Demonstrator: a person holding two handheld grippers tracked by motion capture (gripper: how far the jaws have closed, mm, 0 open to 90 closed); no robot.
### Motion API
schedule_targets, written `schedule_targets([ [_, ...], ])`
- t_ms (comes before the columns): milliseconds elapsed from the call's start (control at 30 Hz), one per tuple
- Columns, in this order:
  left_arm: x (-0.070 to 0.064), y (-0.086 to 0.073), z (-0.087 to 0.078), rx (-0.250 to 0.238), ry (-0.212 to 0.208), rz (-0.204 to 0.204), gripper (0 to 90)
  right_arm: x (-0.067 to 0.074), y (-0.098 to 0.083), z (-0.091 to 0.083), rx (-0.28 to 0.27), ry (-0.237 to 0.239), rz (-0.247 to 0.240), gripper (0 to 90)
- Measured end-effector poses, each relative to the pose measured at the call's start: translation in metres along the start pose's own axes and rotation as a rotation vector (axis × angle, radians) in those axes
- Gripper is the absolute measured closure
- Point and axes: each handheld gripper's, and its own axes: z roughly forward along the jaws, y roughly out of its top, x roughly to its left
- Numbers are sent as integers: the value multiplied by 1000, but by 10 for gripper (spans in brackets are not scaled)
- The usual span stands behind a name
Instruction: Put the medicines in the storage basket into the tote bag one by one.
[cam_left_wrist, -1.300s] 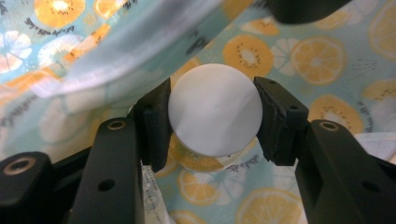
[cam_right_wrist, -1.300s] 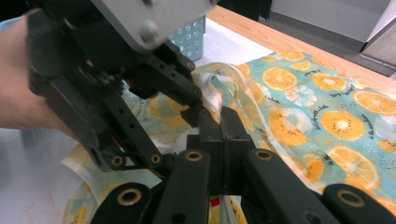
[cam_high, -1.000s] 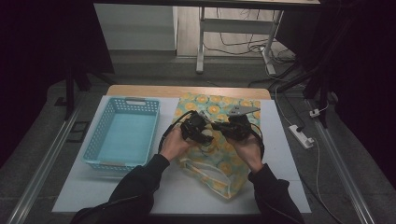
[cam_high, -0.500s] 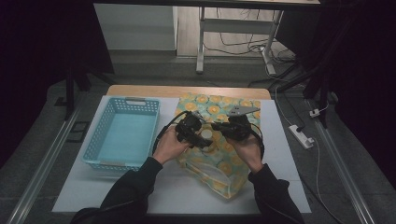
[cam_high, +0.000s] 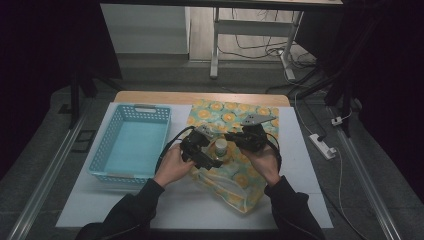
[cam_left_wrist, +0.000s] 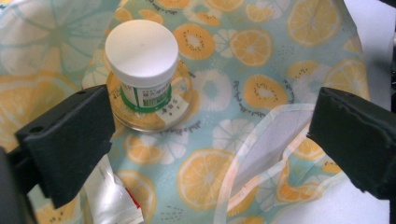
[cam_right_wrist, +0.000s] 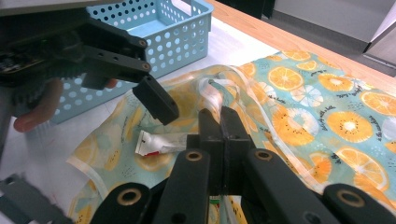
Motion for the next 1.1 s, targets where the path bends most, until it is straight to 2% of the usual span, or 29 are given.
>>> schedule_targets([
  [133,-6,-5,0,-15,11,10,0,1,0,0,1,0,-1,900],
  [300,-14,-10,3,29,16,35,0,1,1,-1,0,2,-1,900],
  [400,-17,-13,5,37,11,36,1,1,1,-1,-2,2,-2,900],
  [800,-15,-27,21,76,-9,55,0,2,-1,1,8,7,-3,900],
  [967,-15,-35,35,121,8,80,0,2,-2,1,8,6,0,900],
  [1100,-13,-39,43,130,23,83,0,2,-2,1,9,8,-4,900],
])
